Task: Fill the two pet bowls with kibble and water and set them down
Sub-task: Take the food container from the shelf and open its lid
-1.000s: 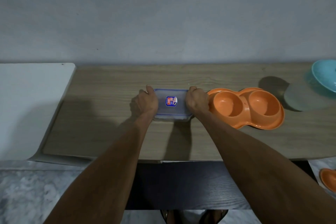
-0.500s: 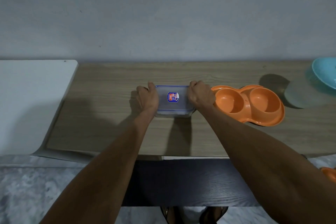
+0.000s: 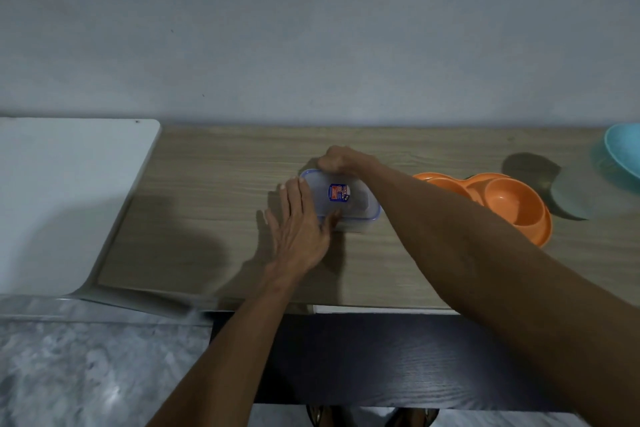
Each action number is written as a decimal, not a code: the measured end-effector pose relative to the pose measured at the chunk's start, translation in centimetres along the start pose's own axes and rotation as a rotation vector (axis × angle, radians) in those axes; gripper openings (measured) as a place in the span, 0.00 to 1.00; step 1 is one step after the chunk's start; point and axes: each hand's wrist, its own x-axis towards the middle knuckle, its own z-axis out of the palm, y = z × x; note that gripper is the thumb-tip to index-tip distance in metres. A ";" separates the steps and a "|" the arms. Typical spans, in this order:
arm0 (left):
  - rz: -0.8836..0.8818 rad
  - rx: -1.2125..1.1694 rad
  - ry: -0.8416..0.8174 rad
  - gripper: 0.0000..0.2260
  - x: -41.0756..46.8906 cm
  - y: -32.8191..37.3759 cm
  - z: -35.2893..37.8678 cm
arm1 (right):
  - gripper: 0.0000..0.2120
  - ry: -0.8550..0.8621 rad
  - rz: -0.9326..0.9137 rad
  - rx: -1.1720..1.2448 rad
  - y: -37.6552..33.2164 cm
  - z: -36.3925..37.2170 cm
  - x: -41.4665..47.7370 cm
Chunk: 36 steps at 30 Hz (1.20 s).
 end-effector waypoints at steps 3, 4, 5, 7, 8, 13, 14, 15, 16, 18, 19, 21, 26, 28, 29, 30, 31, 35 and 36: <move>-0.006 0.022 -0.027 0.37 0.2 0.1 0.0 | 0.19 -0.106 -0.049 0.000 -0.3 0.2 0.6; -0.011 0.027 -0.033 0.38 0.2 0.1 0.1 | 0.19 -0.115 -0.059 -0.013 -0.2 0.3 0.8; -0.016 0.028 -0.039 0.38 0.3 0.1 0.1 | 0.18 -0.098 -0.062 -0.021 -0.1 0.3 1.1; -0.018 0.031 -0.037 0.38 0.3 0.2 0.1 | 0.19 -0.007 -0.060 -0.058 0.1 0.3 1.3; -0.012 0.038 -0.032 0.38 0.2 0.2 0.2 | 0.21 0.033 -0.060 -0.079 0.3 0.3 1.4; 0.004 -0.004 0.001 0.39 0.4 0.0 0.5 | 0.21 0.275 -0.078 0.025 2.1 0.7 0.2; 0.004 -0.013 0.004 0.39 0.4 0.0 0.5 | 0.19 0.350 -0.085 0.082 2.9 0.9 -0.5; 0.003 -0.023 0.003 0.40 0.4 -0.1 0.6 | 0.18 0.418 -0.083 0.153 3.8 1.2 -1.3; 0.002 -0.035 0.002 0.40 0.5 -0.1 0.7 | 0.18 0.469 -0.069 0.231 4.8 1.6 -2.1; -0.008 -0.061 -0.007 0.40 0.6 -0.1 0.7 | 0.22 0.490 -0.021 0.340 6.6 2.9 -3.7; -0.020 -0.085 -0.011 0.41 0.7 0.0 0.6 | 0.24 0.470 -0.002 0.355 7.3 3.6 -4.4; -0.068 -0.199 0.030 0.42 0.5 0.6 0.5 | 0.28 0.445 0.018 0.370 8.3 4.8 -5.0; -0.571 -1.096 0.261 0.29 -0.1 3.1 1.0 | 0.30 0.455 0.026 0.423 8.4 5.4 -5.4; -0.749 -1.507 0.087 0.21 -0.1 3.8 1.3 | 0.30 0.446 0.029 0.429 8.3 5.4 -5.6; -0.773 -1.595 0.033 0.19 0.0 3.8 1.5 | 0.30 0.442 0.028 0.433 8.3 5.4 -5.7; -0.783 -1.645 0.009 0.20 0.2 3.8 1.8 | 0.30 0.441 0.028 0.439 8.2 5.4 -5.8; -0.788 -1.679 0.007 0.20 0.4 3.8 1.9 | 0.30 0.442 0.029 0.443 8.2 5.5 -5.9; -0.805 -1.713 0.064 0.20 0.4 4.4 2.2 | 0.31 0.437 0.038 0.444 8.0 5.4 -6.2; -0.809 -1.715 0.085 0.20 0.3 4.5 2.3 | 0.31 0.434 0.039 0.446 7.9 5.3 -6.3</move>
